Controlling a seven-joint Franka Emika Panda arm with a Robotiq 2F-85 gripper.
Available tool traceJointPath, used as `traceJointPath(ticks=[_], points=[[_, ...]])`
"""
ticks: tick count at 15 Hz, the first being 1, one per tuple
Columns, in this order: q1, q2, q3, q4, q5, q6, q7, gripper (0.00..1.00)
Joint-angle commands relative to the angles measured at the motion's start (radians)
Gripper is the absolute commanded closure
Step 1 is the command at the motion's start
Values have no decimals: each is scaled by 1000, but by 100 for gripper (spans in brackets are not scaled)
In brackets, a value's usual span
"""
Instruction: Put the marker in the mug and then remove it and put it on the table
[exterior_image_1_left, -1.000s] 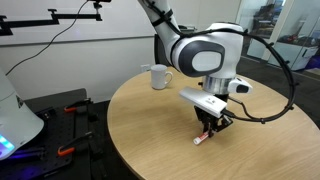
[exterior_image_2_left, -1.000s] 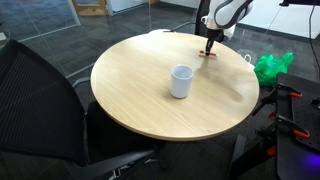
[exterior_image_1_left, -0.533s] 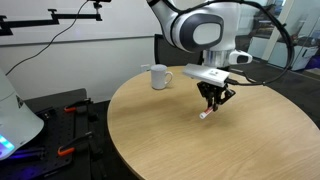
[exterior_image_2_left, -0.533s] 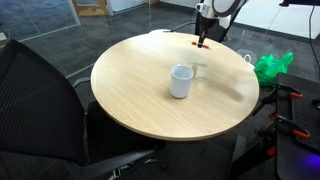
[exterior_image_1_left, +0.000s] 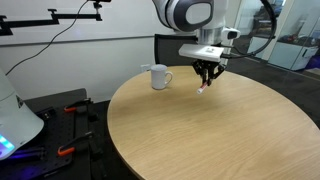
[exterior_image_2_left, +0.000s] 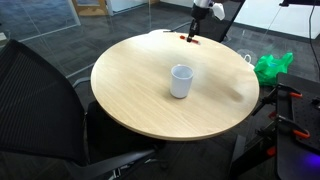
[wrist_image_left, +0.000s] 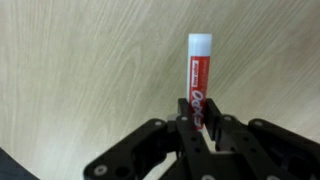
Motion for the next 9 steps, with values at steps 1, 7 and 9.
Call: traceJointPath(ticks=[1,7,9], points=[[16,-9,-2,-2,34,-3,-39,81],[-57,12,102,3,165,47,-190,95],[-115,41,189,18,295,94,-339,95]])
